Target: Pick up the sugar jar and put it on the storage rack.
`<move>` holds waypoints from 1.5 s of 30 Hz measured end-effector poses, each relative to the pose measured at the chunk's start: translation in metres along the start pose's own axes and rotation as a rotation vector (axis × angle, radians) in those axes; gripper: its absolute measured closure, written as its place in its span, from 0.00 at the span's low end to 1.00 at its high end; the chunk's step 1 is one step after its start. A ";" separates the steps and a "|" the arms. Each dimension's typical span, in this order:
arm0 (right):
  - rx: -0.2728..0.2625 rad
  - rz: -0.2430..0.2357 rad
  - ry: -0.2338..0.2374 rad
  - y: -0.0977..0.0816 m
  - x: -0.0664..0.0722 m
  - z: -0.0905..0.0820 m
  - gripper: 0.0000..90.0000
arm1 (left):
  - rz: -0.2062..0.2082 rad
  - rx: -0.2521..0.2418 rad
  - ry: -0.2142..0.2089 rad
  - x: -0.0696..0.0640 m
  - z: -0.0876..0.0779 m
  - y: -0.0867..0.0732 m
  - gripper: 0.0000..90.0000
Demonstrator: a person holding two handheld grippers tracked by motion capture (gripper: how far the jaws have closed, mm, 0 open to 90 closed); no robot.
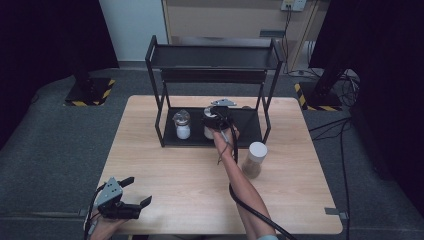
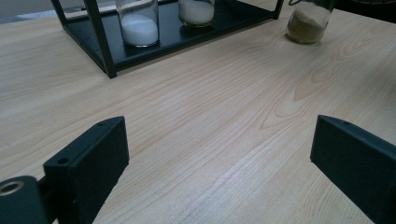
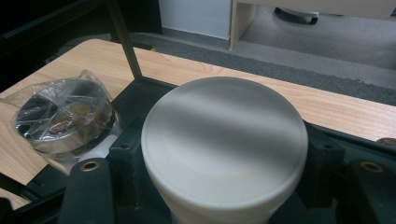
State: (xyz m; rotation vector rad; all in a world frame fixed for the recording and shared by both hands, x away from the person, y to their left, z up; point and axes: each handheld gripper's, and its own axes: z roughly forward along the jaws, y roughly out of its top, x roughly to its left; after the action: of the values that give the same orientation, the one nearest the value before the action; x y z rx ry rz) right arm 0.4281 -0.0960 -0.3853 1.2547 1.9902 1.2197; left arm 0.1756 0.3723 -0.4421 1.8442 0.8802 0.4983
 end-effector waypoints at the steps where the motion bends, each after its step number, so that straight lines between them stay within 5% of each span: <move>1: 0.001 0.001 0.001 0.000 0.000 0.000 0.37 | 0.000 0.000 0.000 0.000 0.000 0.000 0.04; 22: -0.005 -0.004 0.000 -0.006 0.000 0.000 0.35 | 0.007 0.003 0.000 -0.001 0.000 0.001 0.04; 31: -0.064 0.037 0.005 -0.001 -0.002 -0.019 0.19 | 0.009 0.005 -0.002 -0.001 0.001 0.001 0.04; 37: -0.074 0.034 0.080 0.017 -0.012 -0.038 0.15 | 0.013 0.008 -0.002 -0.002 0.002 0.002 0.04; 45: -0.105 -0.033 0.149 0.034 -0.016 -0.068 0.14 | 0.006 0.008 0.001 -0.001 0.001 0.001 0.04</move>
State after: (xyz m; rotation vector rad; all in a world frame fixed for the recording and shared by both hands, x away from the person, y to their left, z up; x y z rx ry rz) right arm 0.3987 -0.1332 -0.3232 1.1045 2.0126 1.4185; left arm 0.1762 0.3704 -0.4415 1.8550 0.8784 0.5003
